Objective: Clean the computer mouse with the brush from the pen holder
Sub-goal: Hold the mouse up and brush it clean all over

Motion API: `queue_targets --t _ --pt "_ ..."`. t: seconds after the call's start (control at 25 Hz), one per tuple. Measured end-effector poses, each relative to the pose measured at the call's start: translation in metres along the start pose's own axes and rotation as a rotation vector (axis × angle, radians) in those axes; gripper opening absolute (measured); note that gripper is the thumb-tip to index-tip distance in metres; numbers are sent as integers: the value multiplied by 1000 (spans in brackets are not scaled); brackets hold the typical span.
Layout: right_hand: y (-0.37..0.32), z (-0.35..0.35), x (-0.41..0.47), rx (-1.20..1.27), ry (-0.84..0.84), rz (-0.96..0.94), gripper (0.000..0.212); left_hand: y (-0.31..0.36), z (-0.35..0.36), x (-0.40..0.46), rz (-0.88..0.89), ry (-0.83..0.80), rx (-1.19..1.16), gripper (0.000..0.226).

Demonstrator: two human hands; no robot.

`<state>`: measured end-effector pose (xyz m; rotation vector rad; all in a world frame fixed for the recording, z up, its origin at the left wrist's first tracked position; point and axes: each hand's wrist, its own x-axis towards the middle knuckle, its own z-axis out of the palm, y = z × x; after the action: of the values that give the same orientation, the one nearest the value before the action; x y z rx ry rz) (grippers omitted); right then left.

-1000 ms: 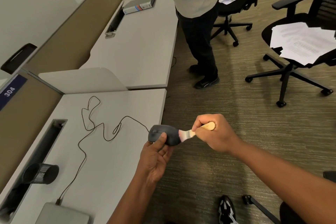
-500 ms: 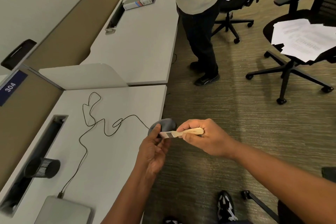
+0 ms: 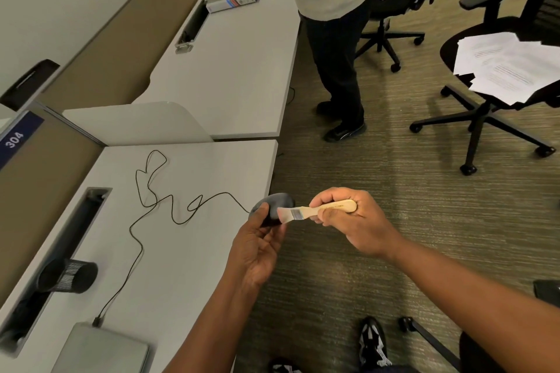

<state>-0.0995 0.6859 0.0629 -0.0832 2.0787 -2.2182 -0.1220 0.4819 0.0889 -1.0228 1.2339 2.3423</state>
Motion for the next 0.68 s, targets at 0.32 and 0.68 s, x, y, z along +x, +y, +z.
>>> queue_targets --t 0.32,0.68 --pt "-3 -5 1 -22 115 -22 18 3 -5 3 2 16 -17 56" --pt "0 -7 3 201 121 -24 17 2 -6 5 10 3 -39 71"
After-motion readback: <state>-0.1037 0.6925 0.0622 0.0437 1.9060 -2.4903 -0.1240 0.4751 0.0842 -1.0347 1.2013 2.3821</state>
